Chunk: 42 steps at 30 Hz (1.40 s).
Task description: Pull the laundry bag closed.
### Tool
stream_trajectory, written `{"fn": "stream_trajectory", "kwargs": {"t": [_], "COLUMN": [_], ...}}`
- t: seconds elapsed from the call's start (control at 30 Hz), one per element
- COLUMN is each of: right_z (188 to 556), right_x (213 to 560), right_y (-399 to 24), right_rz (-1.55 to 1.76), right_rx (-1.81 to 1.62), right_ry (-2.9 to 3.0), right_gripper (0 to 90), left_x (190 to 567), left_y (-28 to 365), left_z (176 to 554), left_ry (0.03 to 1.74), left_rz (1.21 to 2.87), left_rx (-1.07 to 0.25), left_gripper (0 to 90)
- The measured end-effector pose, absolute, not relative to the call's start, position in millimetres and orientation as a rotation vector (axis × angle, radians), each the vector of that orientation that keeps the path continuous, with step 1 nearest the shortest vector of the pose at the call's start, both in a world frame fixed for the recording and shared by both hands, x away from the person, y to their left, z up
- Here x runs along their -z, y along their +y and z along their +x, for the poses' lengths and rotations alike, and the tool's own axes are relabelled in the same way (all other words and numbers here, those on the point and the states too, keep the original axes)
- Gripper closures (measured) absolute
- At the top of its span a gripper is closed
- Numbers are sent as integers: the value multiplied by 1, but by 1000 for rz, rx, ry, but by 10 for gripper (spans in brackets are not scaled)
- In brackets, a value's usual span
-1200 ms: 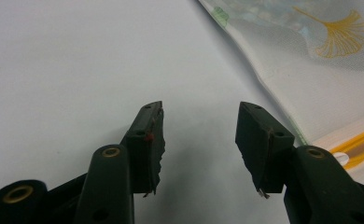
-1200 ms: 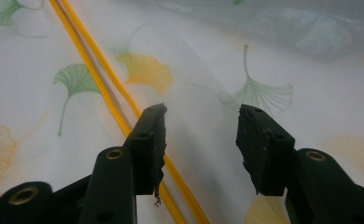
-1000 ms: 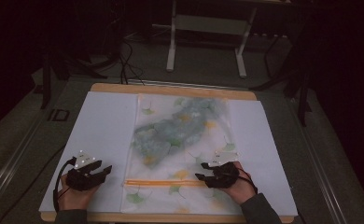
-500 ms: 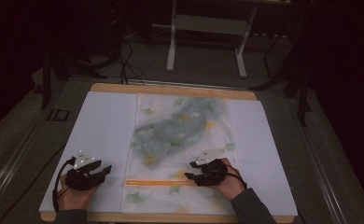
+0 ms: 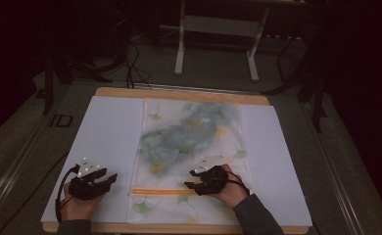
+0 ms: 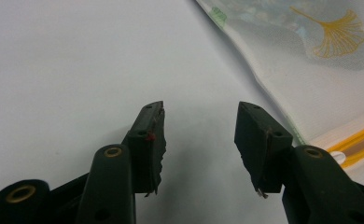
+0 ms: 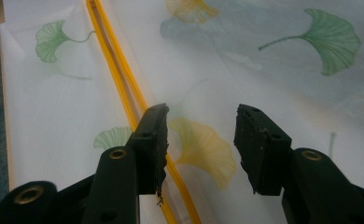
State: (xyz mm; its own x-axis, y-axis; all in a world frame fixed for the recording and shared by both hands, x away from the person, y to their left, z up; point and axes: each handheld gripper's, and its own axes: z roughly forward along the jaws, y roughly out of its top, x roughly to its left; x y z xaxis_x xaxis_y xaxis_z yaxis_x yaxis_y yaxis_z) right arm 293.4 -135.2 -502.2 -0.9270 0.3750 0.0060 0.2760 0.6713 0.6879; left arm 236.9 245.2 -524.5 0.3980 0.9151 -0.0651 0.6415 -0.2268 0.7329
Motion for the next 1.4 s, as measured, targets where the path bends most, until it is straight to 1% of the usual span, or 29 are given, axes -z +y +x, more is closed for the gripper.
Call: {"fn": "stream_trajectory", "kwargs": {"t": [0.57, 1.4], "right_z": [299, 304], "right_x": [508, 509], "right_y": [-100, -59], "right_rz": [451, 345], "right_rx": [-1074, -1072], "right_ry": [2805, 2846], "right_gripper": [544, 563], "left_x": [524, 524], "left_y": [246, 246], "left_z": [237, 237], "left_ry": [1327, 1328], "left_rz": [1968, 1978], "left_rx": [-505, -522], "left_gripper": [528, 538]}}
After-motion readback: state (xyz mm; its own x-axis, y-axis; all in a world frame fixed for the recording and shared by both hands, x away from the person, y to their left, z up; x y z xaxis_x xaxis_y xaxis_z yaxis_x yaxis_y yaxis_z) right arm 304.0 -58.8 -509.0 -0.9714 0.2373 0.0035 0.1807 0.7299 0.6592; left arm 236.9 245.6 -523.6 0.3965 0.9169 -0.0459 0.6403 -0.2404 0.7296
